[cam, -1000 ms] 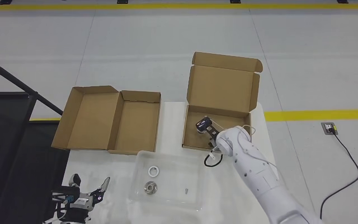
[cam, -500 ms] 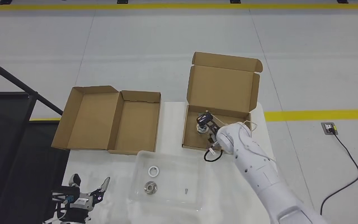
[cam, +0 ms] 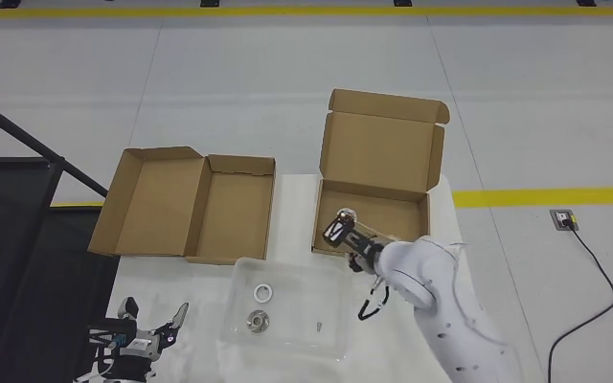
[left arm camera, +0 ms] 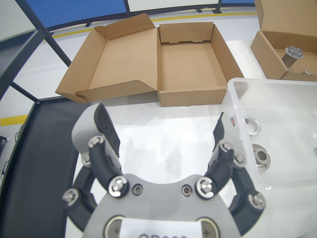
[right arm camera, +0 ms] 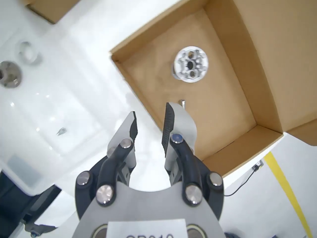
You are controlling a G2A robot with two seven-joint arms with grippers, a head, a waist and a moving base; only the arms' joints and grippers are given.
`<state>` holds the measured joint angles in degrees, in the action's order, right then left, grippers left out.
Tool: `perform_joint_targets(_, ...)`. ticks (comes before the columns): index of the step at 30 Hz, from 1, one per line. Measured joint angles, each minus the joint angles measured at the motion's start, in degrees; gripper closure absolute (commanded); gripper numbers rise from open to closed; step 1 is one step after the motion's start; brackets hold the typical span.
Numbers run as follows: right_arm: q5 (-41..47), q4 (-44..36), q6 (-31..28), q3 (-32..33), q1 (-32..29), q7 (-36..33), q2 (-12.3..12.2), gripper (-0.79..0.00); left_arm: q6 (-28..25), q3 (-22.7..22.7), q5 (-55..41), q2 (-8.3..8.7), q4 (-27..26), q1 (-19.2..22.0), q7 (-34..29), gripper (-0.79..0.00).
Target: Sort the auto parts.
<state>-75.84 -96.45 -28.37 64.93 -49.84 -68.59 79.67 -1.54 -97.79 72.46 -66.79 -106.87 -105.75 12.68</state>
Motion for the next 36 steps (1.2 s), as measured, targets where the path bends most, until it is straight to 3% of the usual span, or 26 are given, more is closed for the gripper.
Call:
perform_joint_targets(4,2.6,-2.8,-3.1,-4.5,-2.3,-4.5,-0.2,-0.286,0.0,0.0,0.0,0.00,0.0,0.0,0.0,-0.785)
perform_joint_targets(11,6.5,3.6,1.3,-15.1,-0.1,-8.7,0.6,-0.283,0.0,0.0,0.0,0.00,0.0,0.0,0.0,-0.785)
perform_joint_targets(18,8.8,9.2,6.3,-20.0,2.8,-12.9,1.9,-0.274,0.0,0.0,0.0,0.00,0.0,0.0,0.0,-0.785)
perform_joint_targets(36,9.1,22.5,10.8,-25.1,6.8,-7.2,4.5,-0.265,0.0,0.0,0.0,0.00,0.0,0.0,0.0,-0.785)
